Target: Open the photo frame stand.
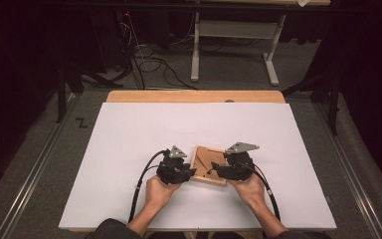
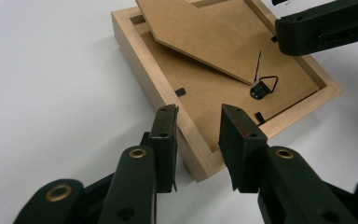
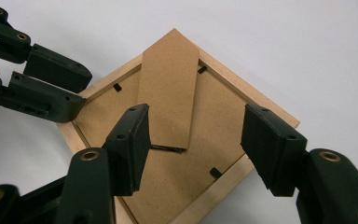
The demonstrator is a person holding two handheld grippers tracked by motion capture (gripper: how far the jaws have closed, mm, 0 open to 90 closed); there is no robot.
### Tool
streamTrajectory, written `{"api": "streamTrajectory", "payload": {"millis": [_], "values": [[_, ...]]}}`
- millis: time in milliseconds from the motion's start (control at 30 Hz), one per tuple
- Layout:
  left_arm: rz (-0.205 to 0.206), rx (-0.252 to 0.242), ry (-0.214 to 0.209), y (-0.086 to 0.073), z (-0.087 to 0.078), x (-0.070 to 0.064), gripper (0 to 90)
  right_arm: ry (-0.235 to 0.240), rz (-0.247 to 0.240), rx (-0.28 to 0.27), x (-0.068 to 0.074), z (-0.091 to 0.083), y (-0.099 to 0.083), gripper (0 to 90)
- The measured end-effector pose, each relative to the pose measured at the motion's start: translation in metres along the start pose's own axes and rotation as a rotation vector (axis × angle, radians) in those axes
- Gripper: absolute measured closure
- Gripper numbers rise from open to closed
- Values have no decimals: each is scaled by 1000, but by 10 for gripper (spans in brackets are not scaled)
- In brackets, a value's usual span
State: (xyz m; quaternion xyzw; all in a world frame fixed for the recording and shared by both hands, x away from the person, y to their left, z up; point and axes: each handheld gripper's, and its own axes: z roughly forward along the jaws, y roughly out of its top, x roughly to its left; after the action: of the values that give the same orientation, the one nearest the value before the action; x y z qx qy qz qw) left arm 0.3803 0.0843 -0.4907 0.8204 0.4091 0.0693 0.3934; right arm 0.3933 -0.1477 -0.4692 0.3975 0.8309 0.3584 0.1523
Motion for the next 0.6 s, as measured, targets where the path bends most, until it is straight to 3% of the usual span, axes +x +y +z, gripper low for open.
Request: {"api": "streamTrajectory", "payload": {"millis": [600], "values": [[0, 8, 3, 1, 0, -2, 675, 4, -33, 36, 10, 20, 11, 383]]}}
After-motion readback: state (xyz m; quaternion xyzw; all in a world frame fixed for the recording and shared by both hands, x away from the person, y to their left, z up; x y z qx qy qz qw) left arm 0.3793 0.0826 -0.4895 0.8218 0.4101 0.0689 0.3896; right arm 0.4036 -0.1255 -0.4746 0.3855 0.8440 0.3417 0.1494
